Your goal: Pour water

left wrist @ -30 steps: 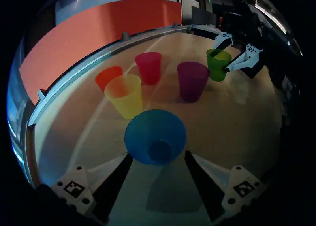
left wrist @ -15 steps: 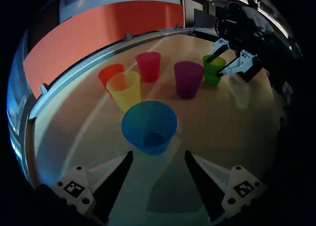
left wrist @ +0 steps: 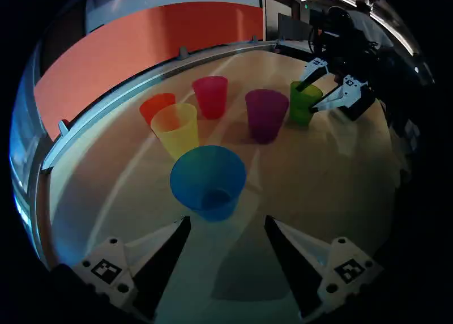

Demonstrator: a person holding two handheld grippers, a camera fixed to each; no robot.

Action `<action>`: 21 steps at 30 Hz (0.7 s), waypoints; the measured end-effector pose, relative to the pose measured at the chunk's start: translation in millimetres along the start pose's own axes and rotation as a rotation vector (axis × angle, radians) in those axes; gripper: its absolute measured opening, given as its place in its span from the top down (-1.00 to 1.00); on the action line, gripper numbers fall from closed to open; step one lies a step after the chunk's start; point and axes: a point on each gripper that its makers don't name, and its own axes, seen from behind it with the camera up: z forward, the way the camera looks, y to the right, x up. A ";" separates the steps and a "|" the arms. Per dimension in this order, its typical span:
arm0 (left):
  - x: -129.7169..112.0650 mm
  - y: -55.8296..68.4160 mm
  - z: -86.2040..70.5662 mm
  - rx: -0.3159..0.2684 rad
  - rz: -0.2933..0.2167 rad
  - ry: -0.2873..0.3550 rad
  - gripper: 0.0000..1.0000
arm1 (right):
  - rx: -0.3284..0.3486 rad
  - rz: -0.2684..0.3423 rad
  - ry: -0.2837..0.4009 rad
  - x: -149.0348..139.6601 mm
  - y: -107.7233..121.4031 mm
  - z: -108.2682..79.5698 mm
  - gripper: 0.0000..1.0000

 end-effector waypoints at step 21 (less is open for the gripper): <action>-3.0 -3.6 -28.1 0.052 -0.053 0.045 -0.95 | -0.061 -0.001 0.001 -17.8 -5.2 -33.8 -1.00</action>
